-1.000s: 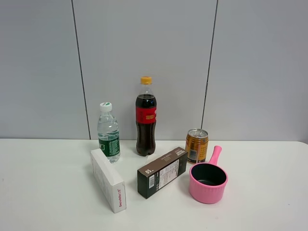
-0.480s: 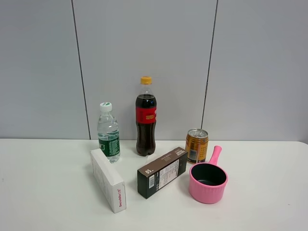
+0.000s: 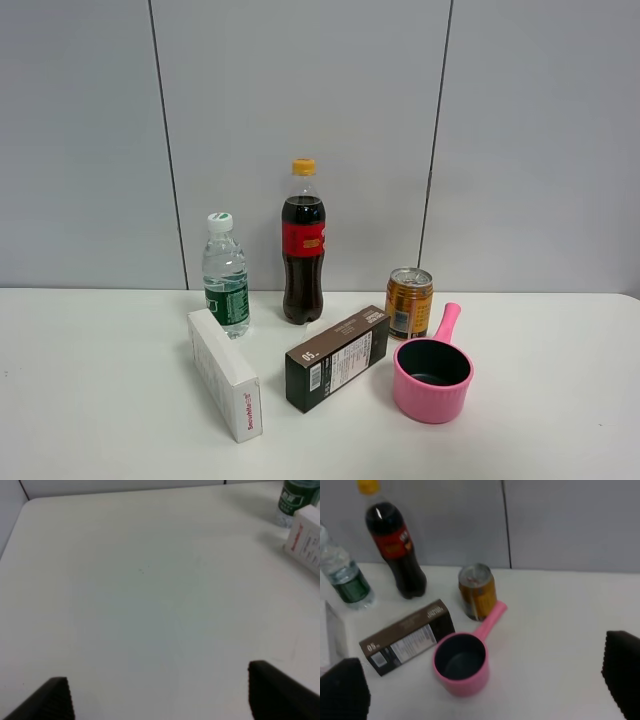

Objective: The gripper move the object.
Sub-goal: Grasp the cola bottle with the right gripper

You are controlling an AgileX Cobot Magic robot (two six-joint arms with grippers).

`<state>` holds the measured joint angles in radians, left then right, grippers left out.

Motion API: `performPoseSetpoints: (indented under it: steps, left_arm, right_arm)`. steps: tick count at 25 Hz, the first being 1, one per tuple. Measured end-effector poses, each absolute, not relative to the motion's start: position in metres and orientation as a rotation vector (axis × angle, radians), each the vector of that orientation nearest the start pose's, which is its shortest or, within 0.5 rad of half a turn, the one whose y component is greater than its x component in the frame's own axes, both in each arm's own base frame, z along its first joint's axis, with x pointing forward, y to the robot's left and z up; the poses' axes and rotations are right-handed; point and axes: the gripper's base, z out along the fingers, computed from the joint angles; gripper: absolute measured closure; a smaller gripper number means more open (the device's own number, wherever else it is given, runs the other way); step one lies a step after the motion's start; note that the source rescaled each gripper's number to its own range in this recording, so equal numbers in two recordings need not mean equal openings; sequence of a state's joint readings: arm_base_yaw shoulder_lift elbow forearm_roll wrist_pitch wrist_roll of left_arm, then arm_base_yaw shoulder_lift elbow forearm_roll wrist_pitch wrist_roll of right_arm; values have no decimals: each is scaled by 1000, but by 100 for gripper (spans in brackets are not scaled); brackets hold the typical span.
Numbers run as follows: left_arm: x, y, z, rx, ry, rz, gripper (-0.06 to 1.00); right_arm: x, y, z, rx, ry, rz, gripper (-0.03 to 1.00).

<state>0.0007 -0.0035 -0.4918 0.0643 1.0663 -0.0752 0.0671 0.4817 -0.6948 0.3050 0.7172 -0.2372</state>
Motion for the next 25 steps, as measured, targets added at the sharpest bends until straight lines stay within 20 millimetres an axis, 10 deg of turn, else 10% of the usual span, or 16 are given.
performPoseSetpoints:
  steps: [10,25]
  left_arm:
    - [-5,5,275,-80,2051,32,-6]
    - [-5,5,275,-81,2051,31,-6]
  right_arm:
    - [157,56,358,-562,1845,429,-3]
    - [227,143,291,-815,1855,284,-3]
